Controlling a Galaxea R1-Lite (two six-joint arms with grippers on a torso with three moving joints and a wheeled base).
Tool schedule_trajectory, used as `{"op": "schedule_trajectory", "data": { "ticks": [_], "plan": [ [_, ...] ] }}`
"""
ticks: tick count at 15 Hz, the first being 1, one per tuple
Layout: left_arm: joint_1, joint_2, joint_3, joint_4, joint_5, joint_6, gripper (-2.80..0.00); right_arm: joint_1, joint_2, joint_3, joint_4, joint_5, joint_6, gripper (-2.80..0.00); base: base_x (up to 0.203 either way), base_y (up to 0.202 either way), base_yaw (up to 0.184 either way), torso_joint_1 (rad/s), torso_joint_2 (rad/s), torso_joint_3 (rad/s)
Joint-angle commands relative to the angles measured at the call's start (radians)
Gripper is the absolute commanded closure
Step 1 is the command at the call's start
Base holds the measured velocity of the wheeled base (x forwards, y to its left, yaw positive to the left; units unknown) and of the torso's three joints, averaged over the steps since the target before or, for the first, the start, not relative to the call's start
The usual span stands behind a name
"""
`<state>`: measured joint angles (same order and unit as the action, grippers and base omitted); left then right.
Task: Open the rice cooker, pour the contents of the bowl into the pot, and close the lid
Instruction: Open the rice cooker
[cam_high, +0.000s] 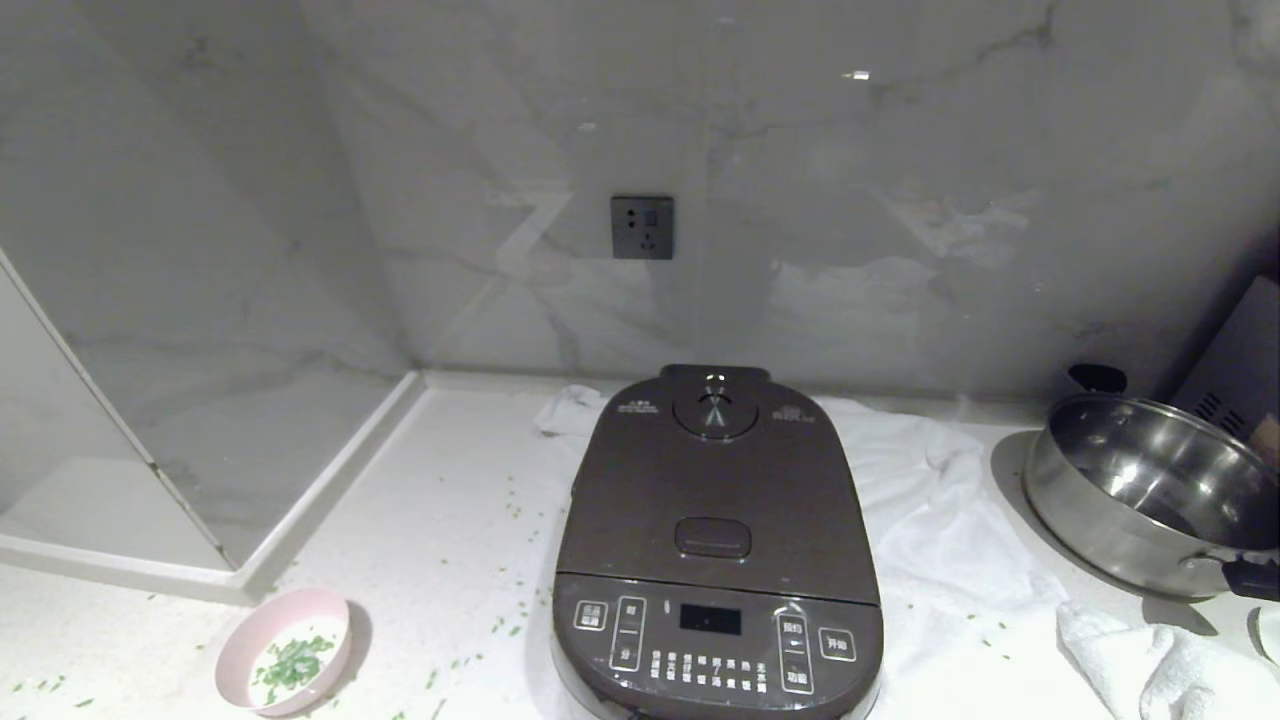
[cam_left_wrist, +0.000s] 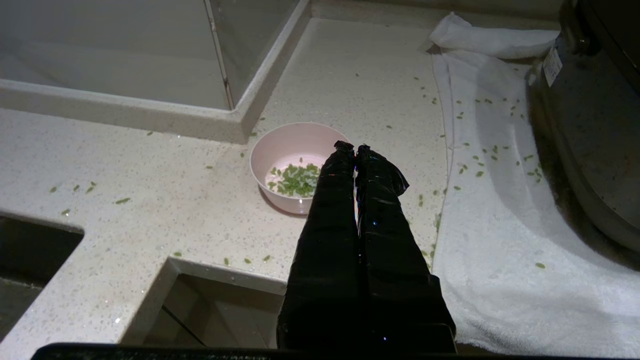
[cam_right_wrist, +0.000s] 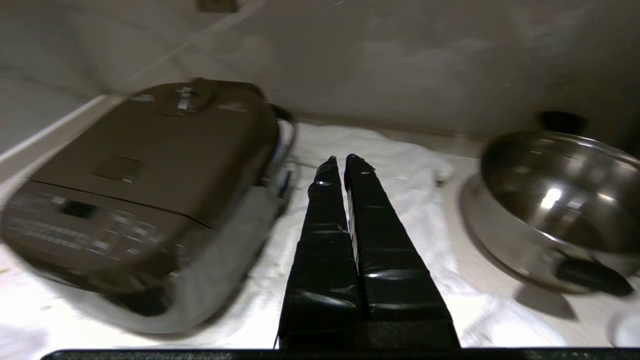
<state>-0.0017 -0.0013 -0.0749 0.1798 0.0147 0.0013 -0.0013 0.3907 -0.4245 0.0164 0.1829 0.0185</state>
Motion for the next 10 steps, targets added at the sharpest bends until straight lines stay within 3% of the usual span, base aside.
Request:
{"op": "schedule_trajectory", "data": {
  "ticks": [1, 3, 6, 8, 10],
  "plan": [
    [0.0, 0.0, 0.0, 0.001, 0.001, 0.0, 0.0, 0.004, 0.353, -0.156, -0.001, 0.088, 0.018, 0.0, 0.0, 0.0, 0.0, 0.0, 0.0, 0.0],
    [0.0, 0.0, 0.0, 0.001, 0.002, 0.0, 0.0, 0.061, 0.529, -0.285, 0.0, 0.149, 0.068, 0.0, 0.0, 0.0, 0.0, 0.0, 0.0, 0.0],
    [0.0, 0.0, 0.0, 0.001, 0.002, 0.0, 0.0, 0.314, 0.721, -0.421, 0.012, 0.179, 0.209, 0.0, 0.0, 0.0, 0.0, 0.0, 0.0, 0.0],
    [0.0, 0.0, 0.0, 0.001, 0.002, 0.0, 0.0, 0.493, 0.83, -0.474, 0.019, 0.122, 0.309, 0.0, 0.0, 0.0, 0.0, 0.0, 0.0, 0.0],
    [0.0, 0.0, 0.0, 0.001, 0.002, 0.0, 0.0, 0.644, 0.926, -0.518, 0.029, 0.023, 0.358, 0.0, 0.0, 0.0, 0.0, 0.0, 0.0, 0.0]
  ]
}}
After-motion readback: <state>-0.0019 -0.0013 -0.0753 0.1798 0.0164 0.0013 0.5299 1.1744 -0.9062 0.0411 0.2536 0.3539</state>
